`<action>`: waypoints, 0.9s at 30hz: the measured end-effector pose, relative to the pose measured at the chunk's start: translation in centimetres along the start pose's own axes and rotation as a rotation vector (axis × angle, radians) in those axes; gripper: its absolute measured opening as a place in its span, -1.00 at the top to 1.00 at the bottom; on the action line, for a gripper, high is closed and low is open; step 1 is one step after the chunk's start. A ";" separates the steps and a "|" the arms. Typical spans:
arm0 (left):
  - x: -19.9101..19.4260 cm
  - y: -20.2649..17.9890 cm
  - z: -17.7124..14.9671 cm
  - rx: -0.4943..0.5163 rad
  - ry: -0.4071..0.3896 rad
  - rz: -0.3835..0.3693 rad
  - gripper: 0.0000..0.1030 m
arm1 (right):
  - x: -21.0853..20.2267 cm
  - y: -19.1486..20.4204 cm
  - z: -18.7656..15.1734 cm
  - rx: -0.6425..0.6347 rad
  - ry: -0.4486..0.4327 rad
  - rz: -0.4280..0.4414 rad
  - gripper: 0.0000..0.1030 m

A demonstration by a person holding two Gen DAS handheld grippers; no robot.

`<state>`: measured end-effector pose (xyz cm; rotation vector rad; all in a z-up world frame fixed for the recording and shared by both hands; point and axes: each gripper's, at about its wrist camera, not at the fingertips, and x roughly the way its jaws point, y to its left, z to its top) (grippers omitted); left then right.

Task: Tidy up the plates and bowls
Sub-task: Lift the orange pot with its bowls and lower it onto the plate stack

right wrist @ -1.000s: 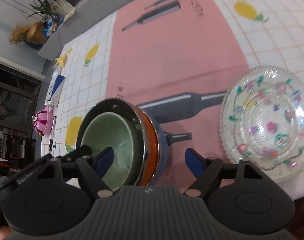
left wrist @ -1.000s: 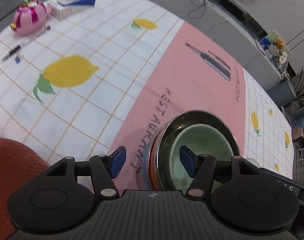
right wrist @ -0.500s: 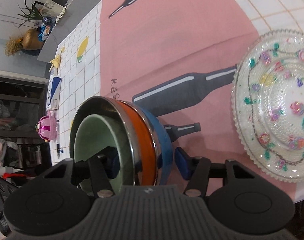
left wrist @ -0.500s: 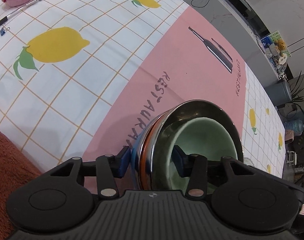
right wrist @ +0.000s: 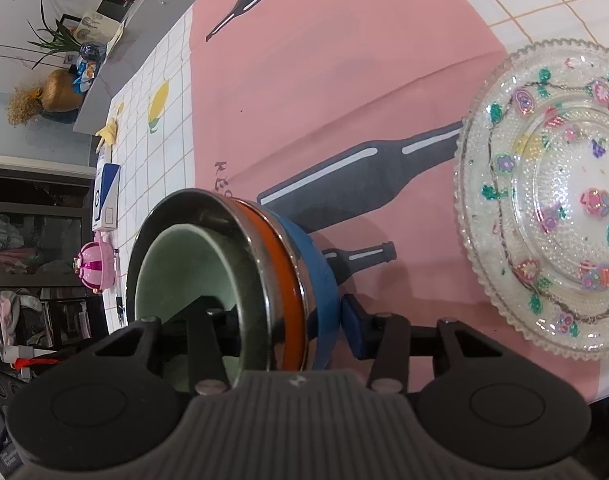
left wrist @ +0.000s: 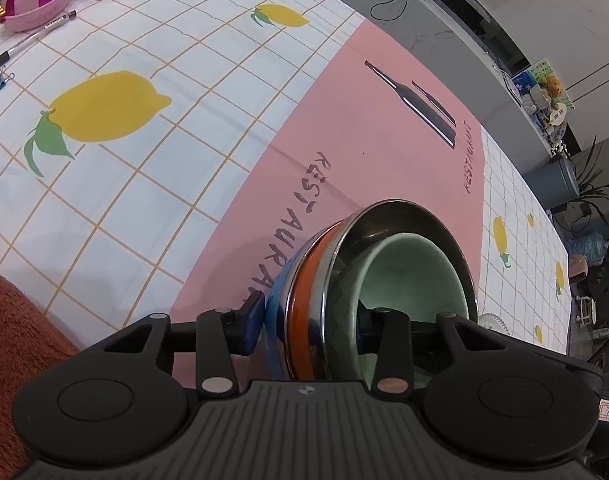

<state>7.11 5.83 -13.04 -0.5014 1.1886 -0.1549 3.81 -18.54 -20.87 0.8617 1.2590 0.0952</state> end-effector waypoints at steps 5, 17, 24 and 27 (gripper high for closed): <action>-0.5 -0.4 -0.3 0.013 -0.013 -0.008 0.11 | -0.6 -0.3 -0.3 -0.009 -0.013 0.008 0.12; -2.5 -6.1 -1.5 0.108 -0.044 -0.066 0.11 | -7.3 -2.1 -0.1 -0.018 -0.089 0.039 0.12; -2.0 -11.3 -2.8 0.182 -0.032 -0.122 0.10 | -12.8 -5.0 1.0 -0.007 -0.155 0.037 0.12; -1.2 -13.3 -3.4 0.206 -0.016 -0.144 0.10 | -14.8 -6.5 1.6 -0.001 -0.185 0.034 0.11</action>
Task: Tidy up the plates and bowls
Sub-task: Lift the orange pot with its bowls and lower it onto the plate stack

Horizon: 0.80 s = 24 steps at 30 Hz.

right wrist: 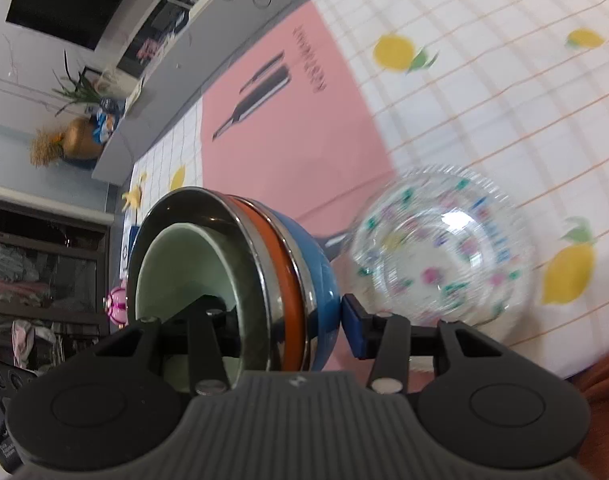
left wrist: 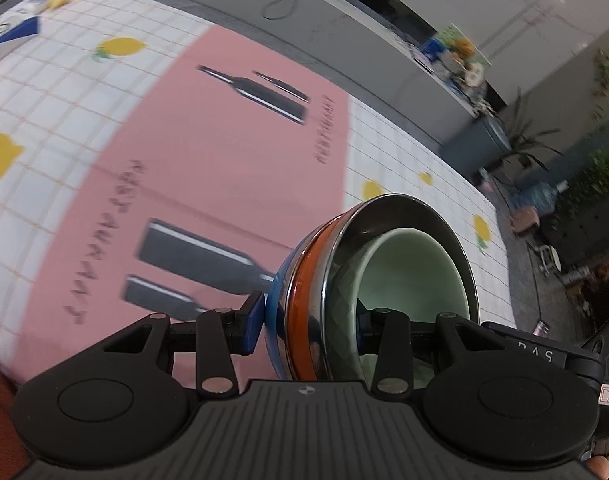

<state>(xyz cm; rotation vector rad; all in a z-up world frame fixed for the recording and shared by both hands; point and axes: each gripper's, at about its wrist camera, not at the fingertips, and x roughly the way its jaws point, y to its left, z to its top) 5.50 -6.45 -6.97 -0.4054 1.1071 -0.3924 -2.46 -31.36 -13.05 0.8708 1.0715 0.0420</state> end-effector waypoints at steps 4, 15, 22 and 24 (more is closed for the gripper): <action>2.0 -2.2 -0.6 0.030 0.025 -0.016 0.10 | -1.6 -2.0 1.3 0.013 -0.034 -0.017 0.10; 5.8 -3.9 -2.1 0.055 0.075 0.022 0.10 | -0.9 -7.3 2.3 0.075 -0.019 -0.007 0.10; 6.9 -3.2 -2.3 0.046 0.085 0.027 0.10 | 0.2 -8.1 2.6 0.076 -0.010 -0.010 0.10; 7.2 -3.0 -2.4 0.041 0.096 0.026 0.09 | 0.4 -8.2 2.5 0.075 -0.010 -0.019 0.11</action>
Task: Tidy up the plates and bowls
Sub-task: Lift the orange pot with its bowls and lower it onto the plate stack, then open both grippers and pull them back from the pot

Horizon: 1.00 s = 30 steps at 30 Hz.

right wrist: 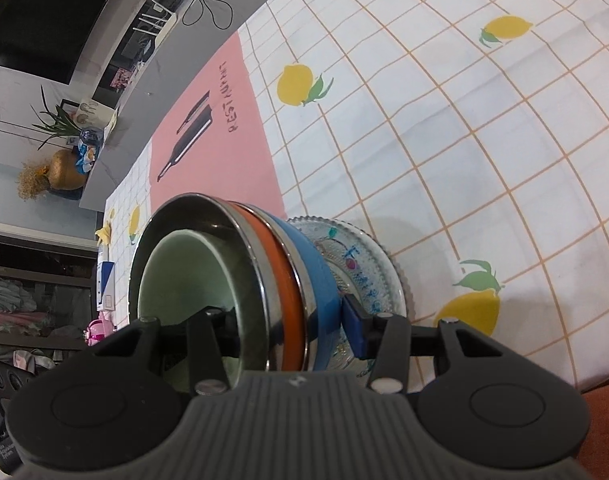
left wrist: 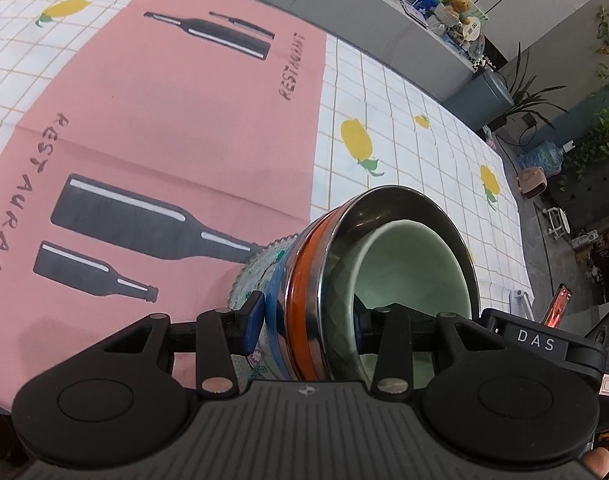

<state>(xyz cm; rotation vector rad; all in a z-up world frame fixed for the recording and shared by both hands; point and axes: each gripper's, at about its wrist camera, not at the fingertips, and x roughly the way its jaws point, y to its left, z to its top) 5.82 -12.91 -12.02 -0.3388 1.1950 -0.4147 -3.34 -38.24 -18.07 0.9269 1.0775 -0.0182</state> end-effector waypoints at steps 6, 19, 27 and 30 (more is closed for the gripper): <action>0.0 0.1 -0.1 0.010 0.001 -0.001 0.10 | 0.1 -0.1 -0.2 -0.013 -0.009 -0.005 0.09; -0.1 -0.1 -0.2 0.034 -0.016 0.001 -0.01 | -0.5 0.9 -0.5 -0.062 -0.035 -0.015 -0.28; -1.6 -0.4 0.2 0.056 -0.071 -0.012 -0.21 | -1.1 1.6 -0.6 -0.081 -0.056 -0.035 -0.40; -2.3 -0.8 0.1 0.074 -0.085 -0.017 -0.21 | -1.5 1.9 -0.9 -0.094 -0.064 -0.044 -0.40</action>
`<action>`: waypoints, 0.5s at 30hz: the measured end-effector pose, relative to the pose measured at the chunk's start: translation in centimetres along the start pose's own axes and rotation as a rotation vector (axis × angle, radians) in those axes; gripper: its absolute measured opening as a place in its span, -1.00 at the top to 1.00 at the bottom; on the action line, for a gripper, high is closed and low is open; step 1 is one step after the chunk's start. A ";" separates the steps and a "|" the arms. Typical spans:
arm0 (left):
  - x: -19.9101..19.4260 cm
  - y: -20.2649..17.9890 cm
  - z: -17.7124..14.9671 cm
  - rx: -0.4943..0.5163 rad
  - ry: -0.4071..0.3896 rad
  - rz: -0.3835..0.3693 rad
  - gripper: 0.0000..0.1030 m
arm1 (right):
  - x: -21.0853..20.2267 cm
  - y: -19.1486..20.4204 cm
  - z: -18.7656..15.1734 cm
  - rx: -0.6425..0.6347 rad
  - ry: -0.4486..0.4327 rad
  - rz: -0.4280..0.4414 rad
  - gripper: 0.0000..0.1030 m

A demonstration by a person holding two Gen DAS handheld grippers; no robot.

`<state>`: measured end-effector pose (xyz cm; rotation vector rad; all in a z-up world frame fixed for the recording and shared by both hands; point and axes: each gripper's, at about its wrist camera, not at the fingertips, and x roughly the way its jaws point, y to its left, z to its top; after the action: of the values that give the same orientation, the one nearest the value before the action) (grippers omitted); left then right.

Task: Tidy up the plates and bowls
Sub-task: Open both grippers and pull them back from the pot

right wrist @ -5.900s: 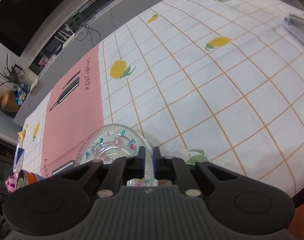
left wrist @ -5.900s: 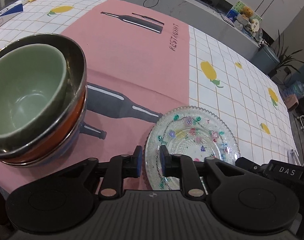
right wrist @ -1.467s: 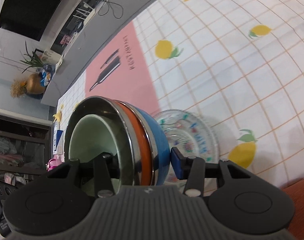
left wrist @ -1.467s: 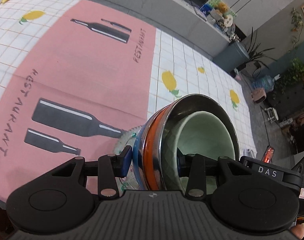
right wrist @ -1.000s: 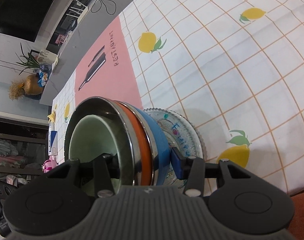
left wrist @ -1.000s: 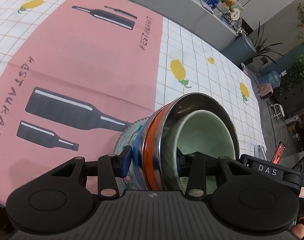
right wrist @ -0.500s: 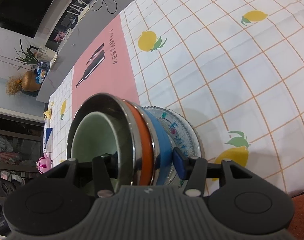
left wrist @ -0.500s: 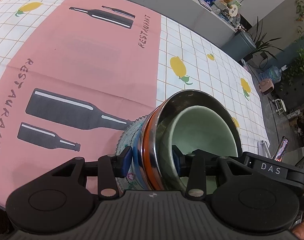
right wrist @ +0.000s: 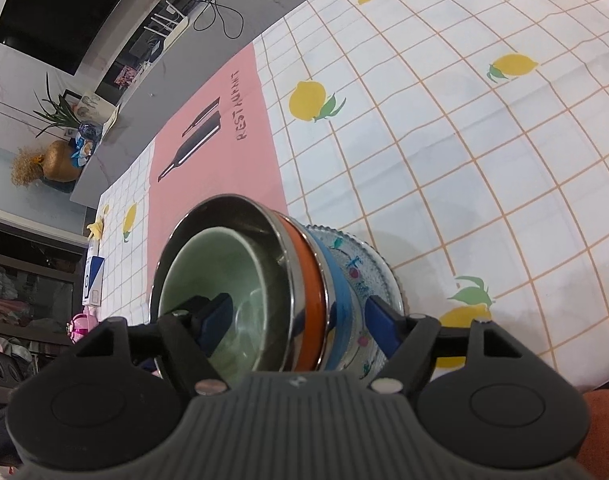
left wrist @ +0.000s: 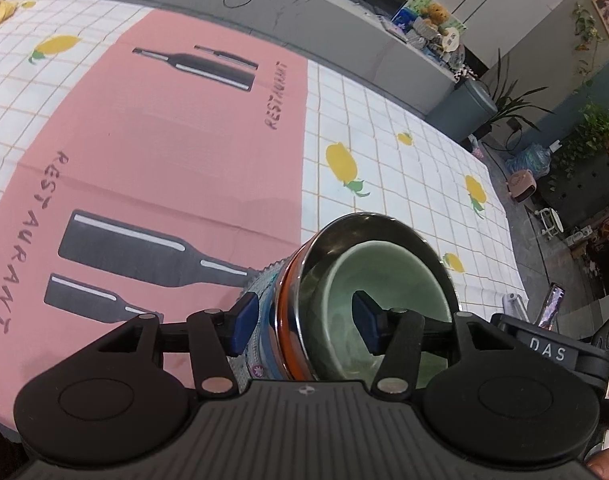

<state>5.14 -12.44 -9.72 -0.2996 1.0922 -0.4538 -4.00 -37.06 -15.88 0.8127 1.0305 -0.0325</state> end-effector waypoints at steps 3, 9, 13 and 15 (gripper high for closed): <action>-1.3 -0.5 0.1 0.040 -0.036 0.007 -0.21 | -1.0 0.8 -0.3 -0.030 -0.028 -0.017 -0.41; -5.9 -2.0 0.5 0.164 -0.174 0.025 -0.21 | -4.5 3.5 -0.8 -0.140 -0.160 -0.083 -0.47; -9.2 -3.0 0.1 0.263 -0.274 0.041 -0.21 | -7.0 6.1 -2.2 -0.261 -0.284 -0.153 -0.56; -10.9 -3.6 -0.2 0.318 -0.330 0.054 -0.21 | -8.2 7.5 -3.2 -0.322 -0.343 -0.180 -0.59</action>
<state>0.01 -10.21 0.36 -0.0599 0.6914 -0.5014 -7.88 -32.50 -6.00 0.4014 0.7543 -0.1513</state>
